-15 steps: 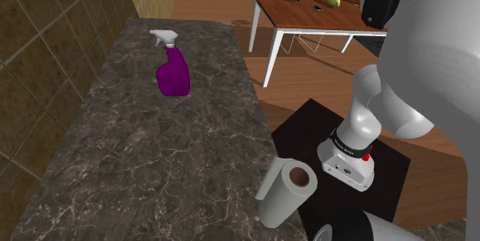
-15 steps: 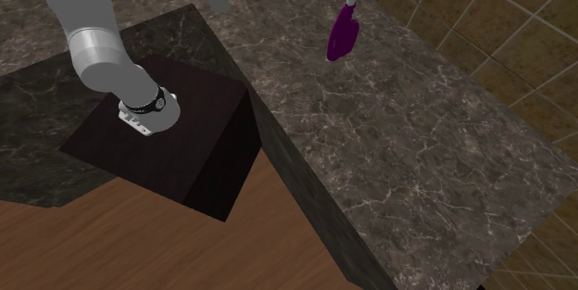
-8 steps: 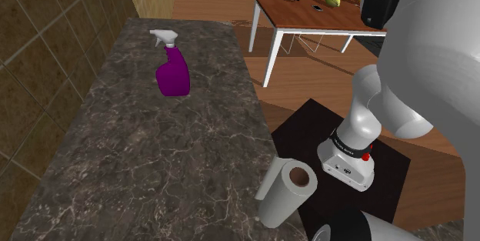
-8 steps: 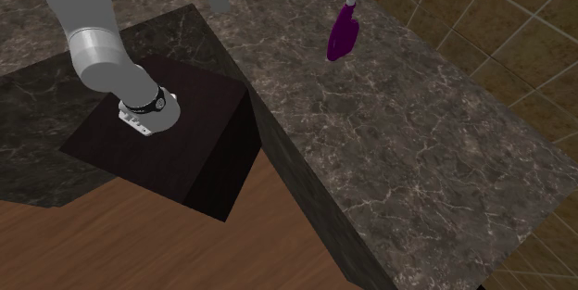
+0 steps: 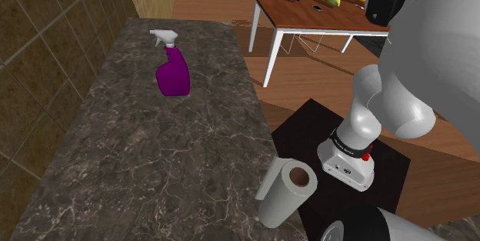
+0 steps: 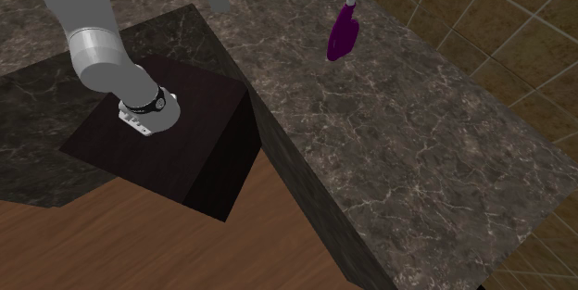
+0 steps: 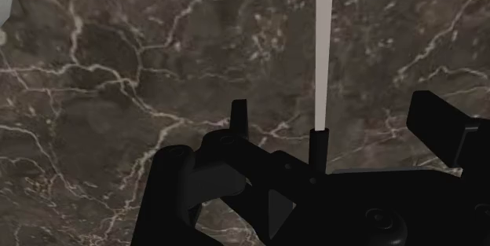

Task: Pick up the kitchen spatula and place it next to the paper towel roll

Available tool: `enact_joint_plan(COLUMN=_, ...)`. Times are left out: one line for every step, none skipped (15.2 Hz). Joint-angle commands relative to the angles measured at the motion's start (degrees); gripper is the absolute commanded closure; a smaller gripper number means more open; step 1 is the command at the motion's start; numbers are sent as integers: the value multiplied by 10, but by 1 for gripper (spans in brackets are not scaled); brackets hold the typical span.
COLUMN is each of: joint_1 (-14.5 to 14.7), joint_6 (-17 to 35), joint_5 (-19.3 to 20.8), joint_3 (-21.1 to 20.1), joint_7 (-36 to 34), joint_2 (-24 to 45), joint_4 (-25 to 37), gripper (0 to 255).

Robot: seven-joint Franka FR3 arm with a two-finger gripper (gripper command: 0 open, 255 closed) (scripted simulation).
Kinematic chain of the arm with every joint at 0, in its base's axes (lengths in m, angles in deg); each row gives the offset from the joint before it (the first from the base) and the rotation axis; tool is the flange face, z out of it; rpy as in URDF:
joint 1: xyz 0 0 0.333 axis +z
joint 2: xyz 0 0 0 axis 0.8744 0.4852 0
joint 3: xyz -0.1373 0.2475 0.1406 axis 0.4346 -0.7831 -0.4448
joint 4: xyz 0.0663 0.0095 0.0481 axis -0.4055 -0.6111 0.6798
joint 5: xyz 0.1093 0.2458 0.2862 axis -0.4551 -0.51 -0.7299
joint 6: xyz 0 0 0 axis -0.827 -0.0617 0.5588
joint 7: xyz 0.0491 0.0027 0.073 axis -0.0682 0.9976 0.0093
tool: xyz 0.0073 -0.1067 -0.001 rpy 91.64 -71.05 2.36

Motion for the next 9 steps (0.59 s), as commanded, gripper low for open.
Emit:
enact_joint_plan(joint_1=-11, joint_6=-24, joint_5=-23, joint_3=-12, joint_7=15, joint_2=-22, joint_4=10, gripper=0)
enact_joint_plan(joint_1=-15, joint_6=-36, joint_5=-33, joint_3=-17, joint_7=21, joint_2=-31, joint_4=16, gripper=0)
enact_joint_plan(joint_1=-15, joint_6=-36, joint_5=-33, joint_3=-17, joint_7=21, joint_2=-31, joint_4=16, gripper=0)
enact_joint_plan(joint_1=-15, joint_6=-36, joint_5=-33, joint_3=-17, joint_7=21, joint_2=-31, joint_4=16, gripper=0)
enact_joint_plan(joint_1=-15, joint_6=-36, joint_5=-33, joint_3=-17, joint_7=21, joint_2=-31, joint_4=16, gripper=0)
enact_joint_plan(joint_1=-15, joint_6=-36, joint_5=-33, joint_3=-17, joint_7=21, joint_2=-31, joint_4=16, gripper=0)
enact_joint_plan(joint_1=-15, joint_6=-36, joint_5=-33, joint_3=-17, joint_7=21, joint_2=-31, joint_4=16, gripper=0)
enact_joint_plan(joint_1=-15, joint_6=-36, joint_5=-33, joint_3=-17, joint_7=21, joint_2=-31, joint_4=16, gripper=0)
enact_joint_plan(joint_1=-15, joint_6=-36, joint_5=-33, joint_3=-17, joint_7=21, joint_2=-31, joint_4=16, gripper=0)
